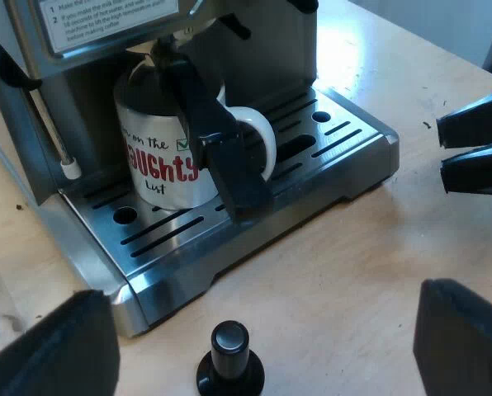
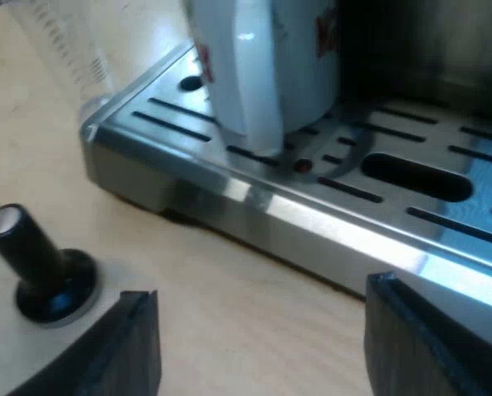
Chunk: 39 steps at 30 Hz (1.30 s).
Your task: Remove mug from coffee machine
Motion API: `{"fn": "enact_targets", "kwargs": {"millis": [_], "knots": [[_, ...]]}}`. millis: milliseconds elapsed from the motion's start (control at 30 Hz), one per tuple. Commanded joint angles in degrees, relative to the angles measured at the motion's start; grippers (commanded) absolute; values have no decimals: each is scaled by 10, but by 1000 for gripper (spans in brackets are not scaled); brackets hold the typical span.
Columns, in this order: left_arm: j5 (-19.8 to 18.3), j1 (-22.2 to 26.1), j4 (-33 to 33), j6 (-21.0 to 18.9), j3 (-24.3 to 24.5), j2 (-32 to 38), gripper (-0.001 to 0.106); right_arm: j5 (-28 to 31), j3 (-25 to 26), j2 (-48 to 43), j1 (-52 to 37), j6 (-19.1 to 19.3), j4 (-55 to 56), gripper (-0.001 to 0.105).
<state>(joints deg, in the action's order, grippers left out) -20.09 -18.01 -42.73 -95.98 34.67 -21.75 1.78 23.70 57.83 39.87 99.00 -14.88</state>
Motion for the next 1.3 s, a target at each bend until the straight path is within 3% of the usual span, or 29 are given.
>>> {"fn": "enact_targets", "kwargs": {"millis": [33,333,867,1133,1300], "knots": [[-4,-3,6,-6,4,0,87,15,-15,-1,8,1,-39,56],[-4,-3,6,-6,4,0,87,6,-32,16,31,-4,-90,56],[-3,-3,6,-6,4,0,87,6,-32,146,31,-4,-297,56],[-3,-3,3,-6,4,0,87,9,-2,192,31,-4,-304,56],[-3,-3,3,-6,4,0,87,48,20,227,31,-4,-304,56]]}}
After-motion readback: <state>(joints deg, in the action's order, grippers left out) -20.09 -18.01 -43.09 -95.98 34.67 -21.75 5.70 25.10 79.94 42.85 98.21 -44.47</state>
